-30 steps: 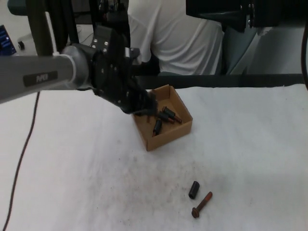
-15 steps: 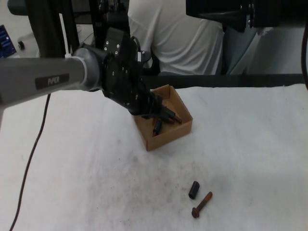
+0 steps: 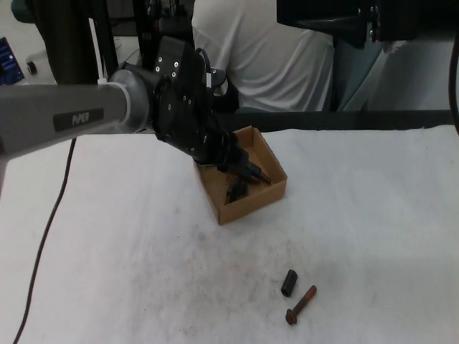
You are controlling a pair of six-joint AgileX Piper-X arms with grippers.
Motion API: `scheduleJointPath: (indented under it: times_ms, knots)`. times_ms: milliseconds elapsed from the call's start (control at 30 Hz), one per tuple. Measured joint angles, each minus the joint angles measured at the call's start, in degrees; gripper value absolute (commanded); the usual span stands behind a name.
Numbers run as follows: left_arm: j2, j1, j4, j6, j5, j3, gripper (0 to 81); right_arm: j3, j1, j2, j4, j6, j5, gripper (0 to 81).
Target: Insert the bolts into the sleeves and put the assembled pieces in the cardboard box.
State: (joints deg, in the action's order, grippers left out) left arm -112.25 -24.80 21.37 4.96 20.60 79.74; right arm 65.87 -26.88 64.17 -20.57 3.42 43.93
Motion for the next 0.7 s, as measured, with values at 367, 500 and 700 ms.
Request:
scheduleJointPath:
  times_ms: [367, 500, 700]
  knots:
    - [2.02, 2.25, 8.8, 2.43, -0.05, 0.12, 49.0, 0.0, 0.15, 0.0, -0.67, -1.88, -0.22, 0.8]
    - [7.33, 4.11, 13.11, 4.61, 0.4, 0.12, 49.0, 0.0, 1.23, -0.13, -6.87, -9.13, -5.42, 0.8]
    - [19.38, 5.33, 18.79, 6.2, 1.85, 0.12, 49.0, 0.0, 4.52, 0.84, -19.8, -19.86, -18.03, 0.8]
